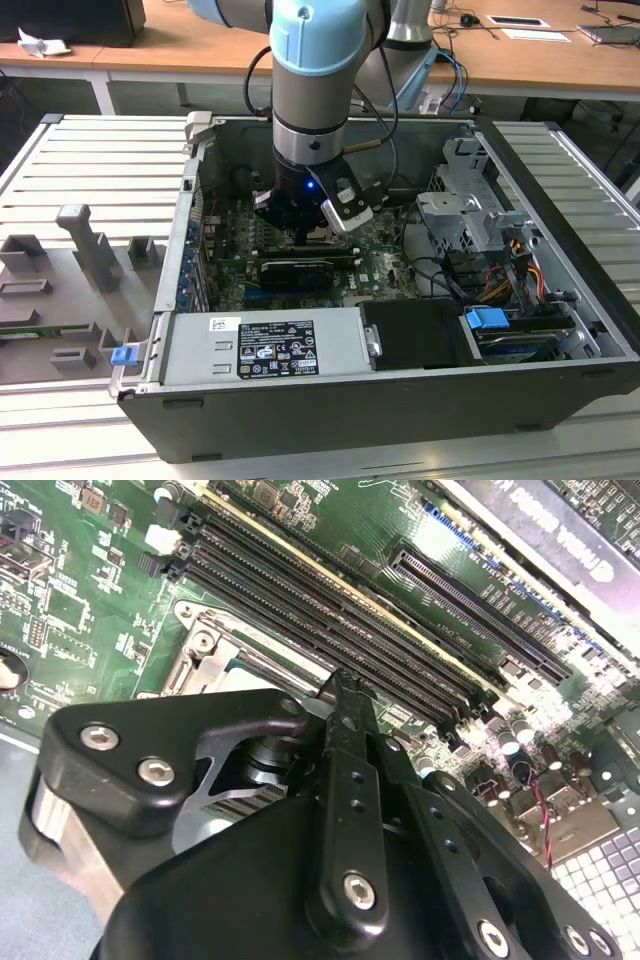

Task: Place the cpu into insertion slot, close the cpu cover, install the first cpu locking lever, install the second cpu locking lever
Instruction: 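Install the second cpu locking lever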

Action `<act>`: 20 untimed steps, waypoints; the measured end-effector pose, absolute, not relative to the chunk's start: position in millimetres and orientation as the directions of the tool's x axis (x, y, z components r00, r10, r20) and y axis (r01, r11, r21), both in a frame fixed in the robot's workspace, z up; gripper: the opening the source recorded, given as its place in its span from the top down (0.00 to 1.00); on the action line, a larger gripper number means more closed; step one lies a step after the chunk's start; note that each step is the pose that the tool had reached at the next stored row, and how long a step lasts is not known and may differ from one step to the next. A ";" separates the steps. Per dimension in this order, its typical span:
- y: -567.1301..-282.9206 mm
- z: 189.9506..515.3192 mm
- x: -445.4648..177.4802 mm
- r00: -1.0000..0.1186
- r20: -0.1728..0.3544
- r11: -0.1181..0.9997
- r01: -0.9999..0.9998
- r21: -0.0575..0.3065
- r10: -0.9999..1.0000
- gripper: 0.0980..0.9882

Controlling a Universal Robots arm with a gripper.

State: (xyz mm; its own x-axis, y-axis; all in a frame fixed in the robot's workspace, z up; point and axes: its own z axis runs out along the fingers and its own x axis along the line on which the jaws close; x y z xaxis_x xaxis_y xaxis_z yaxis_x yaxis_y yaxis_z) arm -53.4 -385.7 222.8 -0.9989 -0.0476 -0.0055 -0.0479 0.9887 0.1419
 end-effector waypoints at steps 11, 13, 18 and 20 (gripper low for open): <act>-387.6 219.5 -65.8 -0.999 -0.007 0.985 -0.048 0.168 -0.047 0.99; -387.7 219.2 -67.2 -0.999 -0.007 0.984 -0.048 0.170 -0.047 0.99; -388.3 217.5 -71.7 -0.999 -0.007 0.982 -0.048 0.183 -0.047 0.99; -388.4 216.9 -71.8 -0.999 -0.008 0.981 -0.048 0.187 -0.047 0.99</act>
